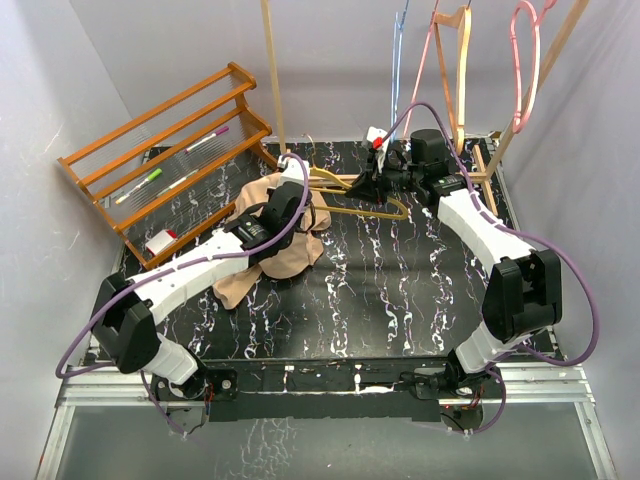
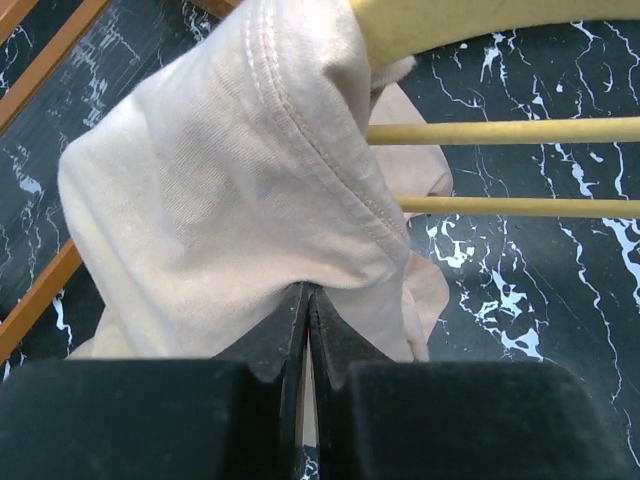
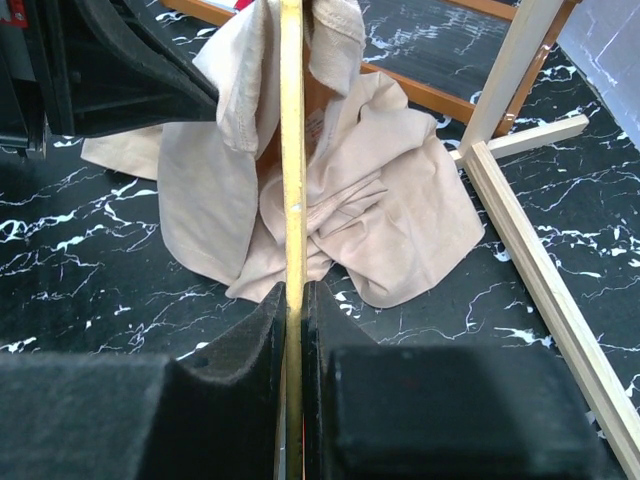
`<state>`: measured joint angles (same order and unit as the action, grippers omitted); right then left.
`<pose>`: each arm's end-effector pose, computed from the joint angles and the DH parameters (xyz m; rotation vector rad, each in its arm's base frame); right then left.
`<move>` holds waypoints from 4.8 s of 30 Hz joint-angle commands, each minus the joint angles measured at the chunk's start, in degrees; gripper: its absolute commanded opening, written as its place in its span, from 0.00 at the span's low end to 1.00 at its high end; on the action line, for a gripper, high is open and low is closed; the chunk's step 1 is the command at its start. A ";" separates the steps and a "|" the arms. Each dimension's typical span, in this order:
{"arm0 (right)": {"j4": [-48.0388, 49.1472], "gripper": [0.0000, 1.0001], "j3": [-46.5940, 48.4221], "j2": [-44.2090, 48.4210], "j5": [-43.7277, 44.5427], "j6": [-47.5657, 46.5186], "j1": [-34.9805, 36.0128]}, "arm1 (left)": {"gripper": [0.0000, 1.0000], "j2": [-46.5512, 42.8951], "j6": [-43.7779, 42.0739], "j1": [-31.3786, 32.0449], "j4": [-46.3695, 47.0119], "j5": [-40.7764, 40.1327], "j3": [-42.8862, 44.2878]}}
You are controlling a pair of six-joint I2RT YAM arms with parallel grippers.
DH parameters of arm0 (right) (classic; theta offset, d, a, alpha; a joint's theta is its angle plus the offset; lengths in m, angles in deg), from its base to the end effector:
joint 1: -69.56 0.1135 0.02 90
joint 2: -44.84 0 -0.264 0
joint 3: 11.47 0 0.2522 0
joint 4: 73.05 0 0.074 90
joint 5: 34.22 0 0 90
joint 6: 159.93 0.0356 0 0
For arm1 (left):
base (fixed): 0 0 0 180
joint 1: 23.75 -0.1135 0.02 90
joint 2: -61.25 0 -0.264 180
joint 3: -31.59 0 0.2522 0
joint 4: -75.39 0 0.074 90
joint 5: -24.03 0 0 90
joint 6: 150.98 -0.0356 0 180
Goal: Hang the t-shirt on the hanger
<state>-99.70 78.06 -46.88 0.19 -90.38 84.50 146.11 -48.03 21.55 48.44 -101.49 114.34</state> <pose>0.3426 0.1218 0.3223 -1.1217 1.6021 0.9301 0.2527 -0.2260 0.3171 0.1896 1.9681 -0.0127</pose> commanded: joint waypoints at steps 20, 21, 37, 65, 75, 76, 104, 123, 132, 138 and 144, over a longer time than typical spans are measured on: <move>6.12 0.08 -1.32 3.49 -0.84 1.69 -0.19 | 0.44 -1.99 -12.56 0.23 13.93 1.03 -8.39; 6.05 0.08 -1.43 3.66 -0.71 1.62 -0.18 | 0.35 -1.99 -13.07 0.24 14.70 1.07 -8.86; -2.83 0.08 -1.02 3.16 -0.76 -5.28 -0.61 | 0.00 -15.60 -21.76 -10.16 2.10 8.17 -1.88; 12.53 0.08 -8.00 9.52 0.71 -0.13 -0.63 | 0.00 -12.71 -48.61 -19.11 -22.47 36.43 24.05; 30.10 0.08 -13.94 7.83 9.41 9.77 0.35 | 0.00 -6.79 -46.26 -19.11 -30.93 39.34 42.03; 31.36 0.08 -14.57 8.09 11.14 10.25 0.35 | 0.00 -6.73 -46.34 -19.11 -31.35 39.28 42.91; 18.20 0.08 -23.58 30.47 7.66 5.72 -0.64 | 0.13 -17.72 -44.82 -28.18 -8.53 37.36 6.09; 17.59 0.08 -20.19 25.02 8.81 6.73 -0.62 | 0.71 -22.49 -27.04 -23.34 -6.83 51.55 2.88; 17.52 0.08 -20.09 23.86 11.46 7.00 -0.61 | 0.67 -15.94 -11.51 -8.38 -1.43 30.24 1.44; 17.80 0.08 -20.14 24.12 11.96 7.36 -0.62 | 0.59 -11.56 -5.64 -6.36 0.91 18.82 1.33; 17.72 0.08 -20.30 24.53 12.25 7.63 -0.66 | 0.56 -9.32 -3.89 -5.09 5.61 17.01 -0.70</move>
<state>-86.30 54.37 -23.15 11.49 -83.32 84.06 136.36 -55.30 15.41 49.31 -80.10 114.21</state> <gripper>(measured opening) 0.098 0.571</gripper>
